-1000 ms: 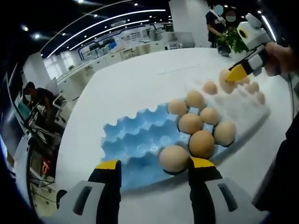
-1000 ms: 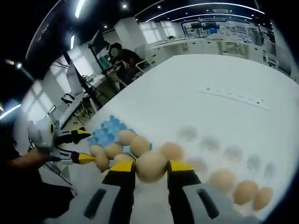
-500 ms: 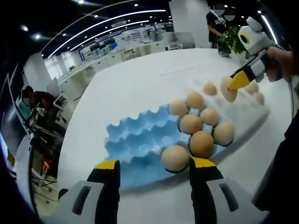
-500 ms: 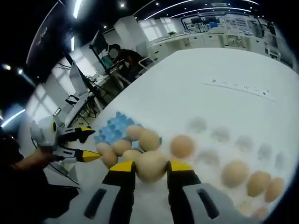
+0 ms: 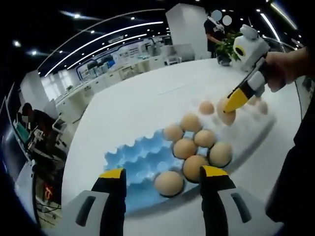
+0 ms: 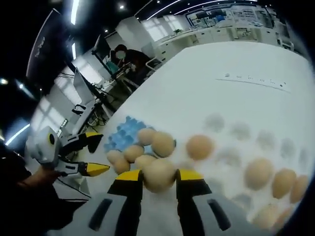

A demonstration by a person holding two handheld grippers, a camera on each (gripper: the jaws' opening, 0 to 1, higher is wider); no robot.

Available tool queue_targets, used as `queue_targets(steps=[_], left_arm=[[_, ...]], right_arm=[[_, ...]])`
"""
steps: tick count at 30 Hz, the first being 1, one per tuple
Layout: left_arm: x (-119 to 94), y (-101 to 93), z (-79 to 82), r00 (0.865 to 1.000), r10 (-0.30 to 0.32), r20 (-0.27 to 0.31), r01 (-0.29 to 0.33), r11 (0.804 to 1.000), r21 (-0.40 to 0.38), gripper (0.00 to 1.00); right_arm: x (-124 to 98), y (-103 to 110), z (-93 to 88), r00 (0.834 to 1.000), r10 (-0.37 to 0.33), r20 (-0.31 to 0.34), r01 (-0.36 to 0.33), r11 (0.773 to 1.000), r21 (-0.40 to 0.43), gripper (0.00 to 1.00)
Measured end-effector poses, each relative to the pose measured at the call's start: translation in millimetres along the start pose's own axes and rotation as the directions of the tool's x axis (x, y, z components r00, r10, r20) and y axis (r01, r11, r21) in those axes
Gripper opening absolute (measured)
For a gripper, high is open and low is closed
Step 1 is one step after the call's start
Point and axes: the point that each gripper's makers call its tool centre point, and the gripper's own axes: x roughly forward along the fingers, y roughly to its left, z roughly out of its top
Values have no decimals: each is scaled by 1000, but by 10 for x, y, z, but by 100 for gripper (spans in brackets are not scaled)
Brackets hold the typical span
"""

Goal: Place the egg into an empty slot of the egg tray after lifting it from the table, then release the egg inside the slot.

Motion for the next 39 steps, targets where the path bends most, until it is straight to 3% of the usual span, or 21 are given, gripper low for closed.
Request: queue_targets(steps=[2,12,19,23,25,29,34,39], left_arm=[[20,-90,30,1000,-27,7,27,1000,5,61],[104,-390,117,996,-91,14,91,995,32,61],[176,-598,236,989,-144,38,141,988,59,61],[219,-716,303,982,-178,54,175,983,53,60],[239,-773,336,980,-191,55,187,980,70,59],[259,-845,380,975,-213,63,208,975,76,59],[270,-934,406,971,-232,67,224,969,103,56],[261,-981,440,967,-243,81,235,966,105,49]], right_arm=[[6,19,-13,1000,21,-1,-21,998,63,28],[16,113,-31,998,56,13,-57,988,145,28],[31,245,-55,992,121,47,-129,946,298,28],[34,254,-87,989,135,52,-145,929,340,28],[35,247,-99,989,135,59,-148,916,372,28],[13,317,-132,980,181,80,-197,866,460,28],[18,353,-174,975,204,85,-219,833,508,28],[29,408,-223,967,237,97,-247,769,590,28]])
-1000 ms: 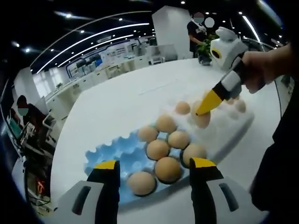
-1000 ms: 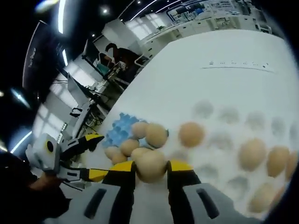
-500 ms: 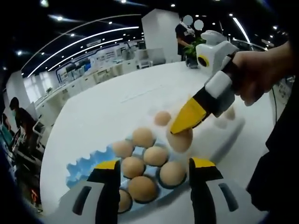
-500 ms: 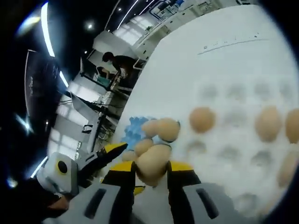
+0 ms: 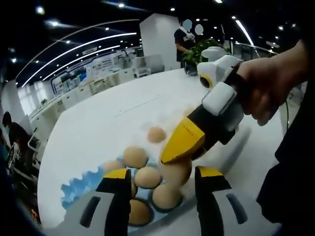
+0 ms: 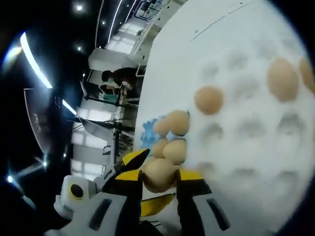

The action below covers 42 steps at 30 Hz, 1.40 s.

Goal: Place the egg into an empty slot of the egg tray after lifting it from the table, then release the egg inside the slot.

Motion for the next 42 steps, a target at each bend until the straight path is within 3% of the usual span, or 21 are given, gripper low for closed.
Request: queue_targets(steps=[7,13,24,34,42], left_arm=[[27,-48,77,999,-18,35,19,1000,-8,37],[58,-142,106,996,-75,51,77,996,-52,29],[64,-137,99,996,-74,52,78,993,-89,28],[34,-103,106,996,-59,61,63,995,-71,28],[9,-82,85,997,-56,50,58,997,-43,28]], right_arm=[[2,33,19,998,59,24,-62,986,157,28],[-15,37,27,998,65,15,-66,989,133,28],[-33,68,9,995,102,-15,-99,987,128,28],[-8,140,14,997,76,-21,-76,997,2,28],[21,172,-14,998,46,-45,-50,993,-106,28]])
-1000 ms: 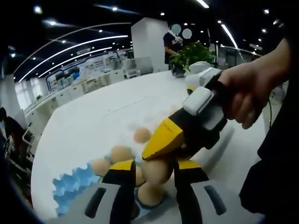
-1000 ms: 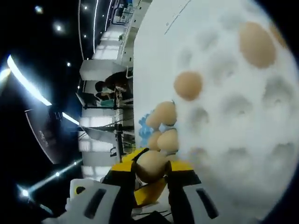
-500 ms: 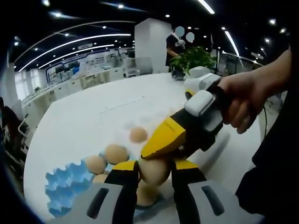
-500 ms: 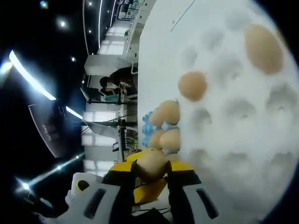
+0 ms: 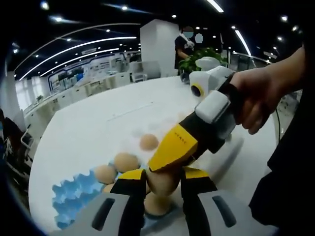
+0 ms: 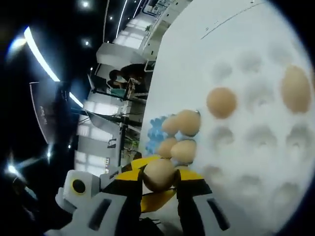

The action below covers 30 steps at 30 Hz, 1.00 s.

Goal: Place the egg into an empty slot of the egg tray after lifting it from the table, then release the egg inside the slot.

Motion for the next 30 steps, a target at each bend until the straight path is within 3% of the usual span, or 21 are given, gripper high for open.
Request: queue_targets(steps=[8,12,16,22,25,28,29,30], left_arm=[[-1,22,3,1000,3,1,-3,1000,7,28],[-12,79,-73,999,18,-31,-17,1000,3,28],[-63,157,-102,999,28,-34,-28,1000,-7,28],[-118,294,-125,997,58,-40,-59,998,-26,28],[-145,325,-130,997,69,-44,-71,997,-27,28],[-162,340,-144,996,72,-47,-74,997,-31,28],[-166,340,-149,996,72,-49,-74,997,-29,28],[-168,343,-153,996,75,-51,-77,997,-28,28]], right_arm=[[-5,-22,36,1000,-6,0,6,997,-72,28],[-83,-77,227,997,-48,62,58,985,-164,24],[-180,-151,355,993,-95,75,109,968,-227,24],[-255,-424,387,971,-230,69,238,895,-376,24],[-248,-539,324,955,-291,54,283,842,-459,24],[-272,-683,275,929,-366,57,342,786,-516,24],[-291,-751,244,911,-409,54,371,755,-541,23],[-293,-771,249,904,-423,66,375,708,-598,20]])
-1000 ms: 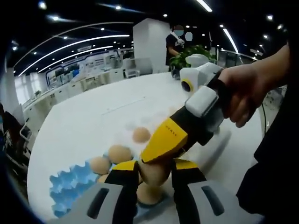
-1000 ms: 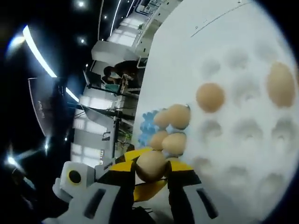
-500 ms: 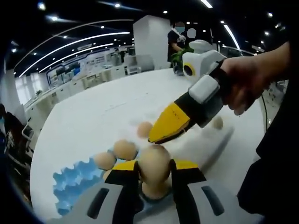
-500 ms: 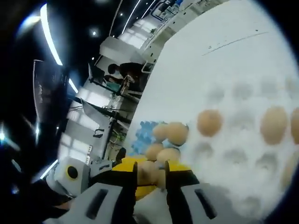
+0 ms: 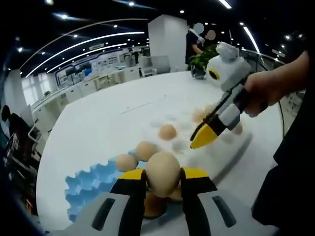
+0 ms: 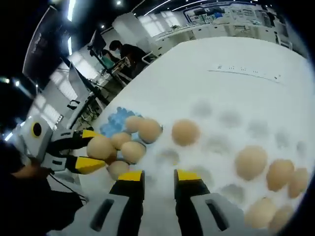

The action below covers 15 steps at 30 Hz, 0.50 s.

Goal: Place the egg into an empty slot of the egg tray after lifting it from the table, then release the egg inside the slot.

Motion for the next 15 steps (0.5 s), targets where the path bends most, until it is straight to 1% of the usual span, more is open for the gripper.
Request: queue_targets(steps=[1,2,3,4,7,8,9,10,11,13,15], left_arm=[[-1,3,-5,1000,2,-2,-2,1000,-1,28],[0,-1,-8,1000,0,-5,0,1000,-3,28],[1,-1,-11,1000,1,-6,-1,1000,-5,28],[0,-3,-13,1000,2,-8,-2,1000,-5,28],[-6,-5,-10,1000,3,-7,-3,1000,-4,28],[-7,-3,-11,1000,3,-7,-3,1000,-3,28],[-10,1,-12,1000,5,-7,-5,1000,-3,28],[-15,7,-15,1000,6,-7,-6,1000,-4,28],[-27,14,-14,1000,6,-6,-6,1000,-4,28],[-47,53,-19,1000,14,-10,-14,1000,-5,28],[-56,88,-31,1000,16,-15,-16,1000,-11,28]], right_arm=[[15,-42,14,999,-37,10,37,993,-109,16],[26,-45,3,999,-52,4,52,982,-184,13],[26,-47,1,998,-64,2,63,979,-192,12],[30,-16,1,998,-55,0,54,984,-171,12],[28,-51,-1,999,-47,2,47,991,-126,11],[29,-54,-9,999,-40,6,40,992,-123,11],[33,-51,-10,1000,-26,17,28,988,-152,11],[31,-51,-13,999,-15,36,20,987,-162,11],[17,-49,-22,999,-6,50,14,988,-154,11],[19,-50,-24,998,6,60,4,987,-161,11],[25,-49,-14,998,15,57,-5,985,-171,11]])
